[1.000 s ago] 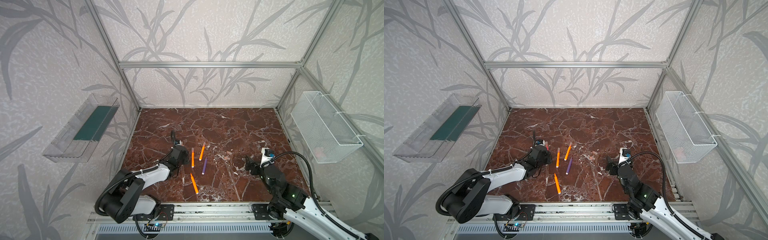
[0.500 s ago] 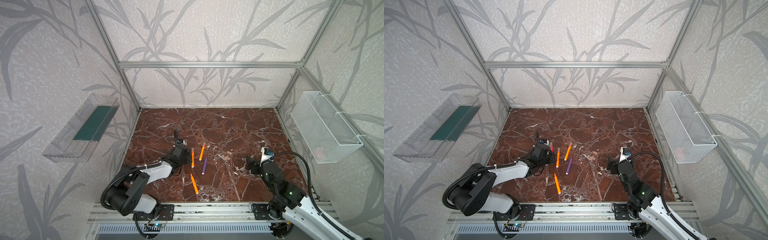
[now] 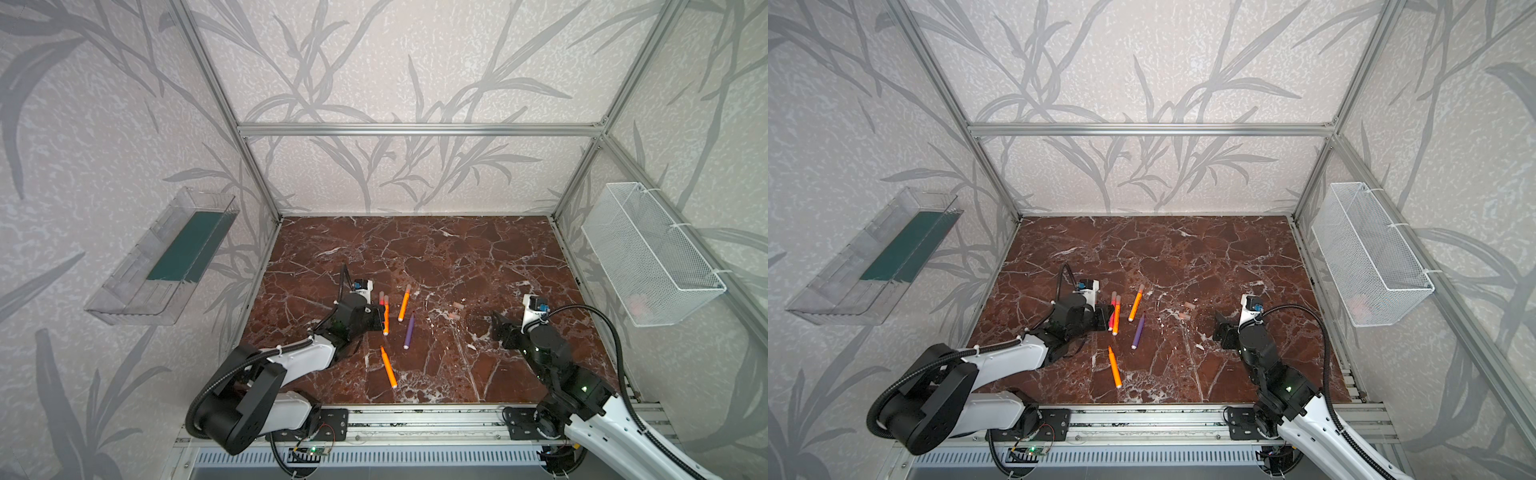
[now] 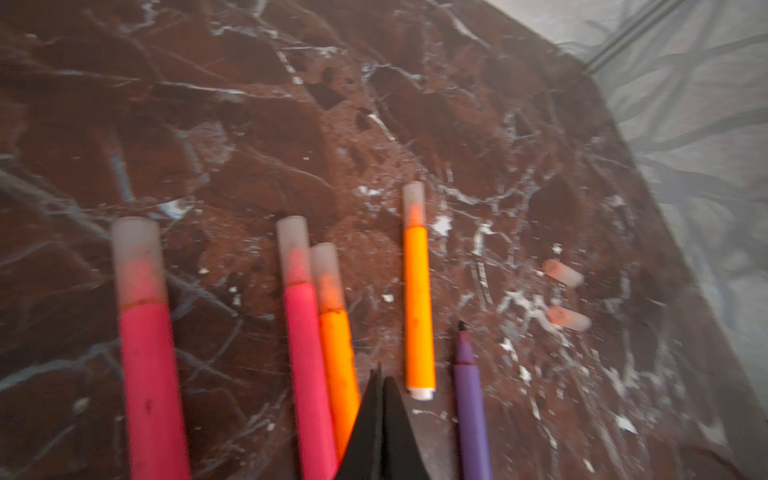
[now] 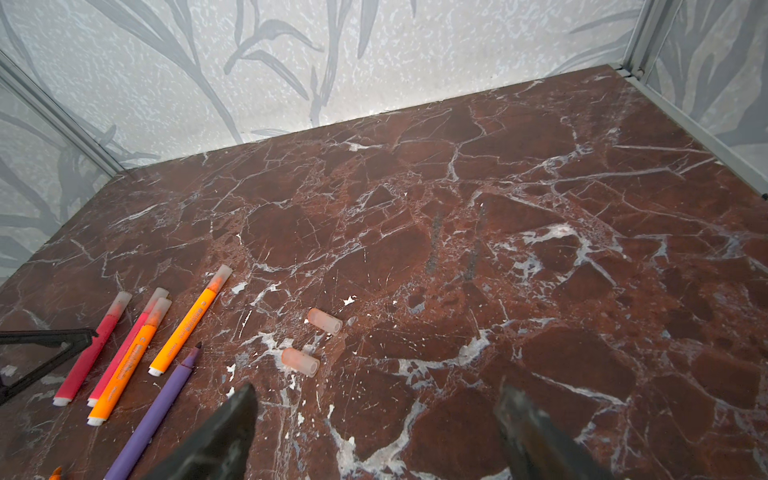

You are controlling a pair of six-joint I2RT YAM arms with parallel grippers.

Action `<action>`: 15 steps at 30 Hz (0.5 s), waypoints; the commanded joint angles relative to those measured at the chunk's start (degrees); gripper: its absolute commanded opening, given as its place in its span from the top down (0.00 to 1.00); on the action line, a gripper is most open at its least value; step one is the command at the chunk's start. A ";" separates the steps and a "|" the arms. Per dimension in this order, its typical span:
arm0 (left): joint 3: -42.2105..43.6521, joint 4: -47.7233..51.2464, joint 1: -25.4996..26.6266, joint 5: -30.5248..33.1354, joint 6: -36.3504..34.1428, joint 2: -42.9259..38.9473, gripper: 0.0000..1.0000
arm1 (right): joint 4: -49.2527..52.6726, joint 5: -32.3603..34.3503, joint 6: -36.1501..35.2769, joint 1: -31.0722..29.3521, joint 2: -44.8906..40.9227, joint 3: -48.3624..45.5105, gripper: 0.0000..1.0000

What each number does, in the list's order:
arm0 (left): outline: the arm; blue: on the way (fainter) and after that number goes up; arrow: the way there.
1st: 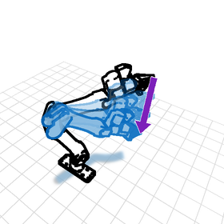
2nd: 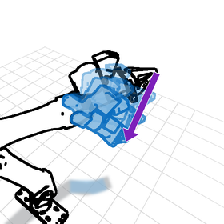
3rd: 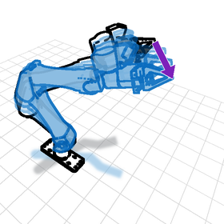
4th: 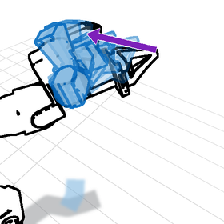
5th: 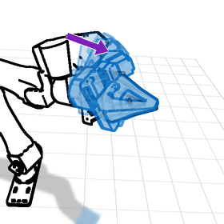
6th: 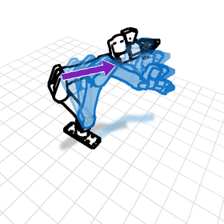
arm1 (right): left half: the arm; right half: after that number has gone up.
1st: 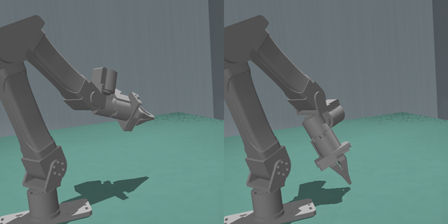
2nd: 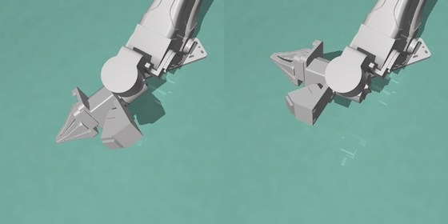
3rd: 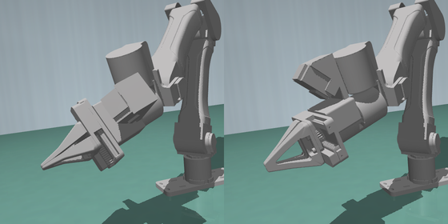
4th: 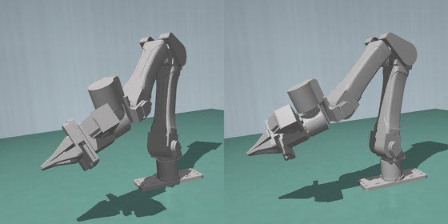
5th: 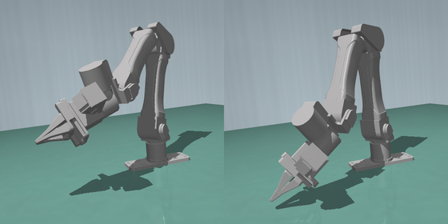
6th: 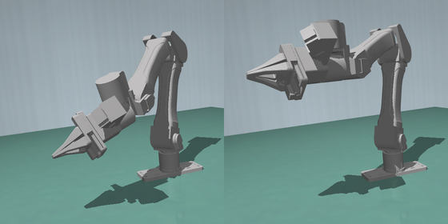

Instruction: Insert the pens into the pen caps

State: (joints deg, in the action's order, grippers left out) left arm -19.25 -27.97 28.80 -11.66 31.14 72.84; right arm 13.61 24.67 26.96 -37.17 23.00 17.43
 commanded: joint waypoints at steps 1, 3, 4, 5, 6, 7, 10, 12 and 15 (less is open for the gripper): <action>2.56 -10.39 -0.12 -9.41 -0.20 -5.81 1.00 | -0.56 -1.57 1.04 0.25 -0.61 -0.20 0.11; 3.84 -11.05 -0.08 -11.64 0.75 -9.90 1.00 | -1.19 -2.24 1.44 0.20 -0.52 -0.42 0.11; 4.41 -11.43 -0.10 -12.86 0.93 -11.78 1.00 | -1.53 -2.51 1.65 0.25 -0.35 -0.51 0.11; 4.88 -11.74 -0.13 -14.36 1.42 -14.00 1.00 | -2.02 -2.97 1.77 0.25 -0.14 -0.63 0.11; 5.37 -11.91 -0.11 -15.78 1.93 -16.09 1.00 | -2.48 -3.36 2.02 0.25 0.17 -0.64 0.11; 5.83 -12.28 -0.14 -17.08 2.59 -18.02 1.00 | -2.74 -3.71 2.17 0.25 0.56 -0.64 0.12; 7.26 -13.10 -0.22 -19.87 4.96 -23.55 1.00 | -4.09 -5.32 2.24 0.25 2.37 -0.73 0.12; 7.90 -12.84 -0.18 -20.89 6.14 -26.73 1.00 | -5.17 -7.18 1.91 0.25 3.93 -0.64 0.13; 8.21 -10.82 -0.18 -21.16 7.08 -30.33 1.00 | -5.66 -9.05 1.78 0.21 5.99 -0.32 0.14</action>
State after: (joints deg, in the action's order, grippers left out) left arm -11.64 -38.41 28.80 -29.78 35.92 44.93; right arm 10.15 18.48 28.69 -37.12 27.83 17.34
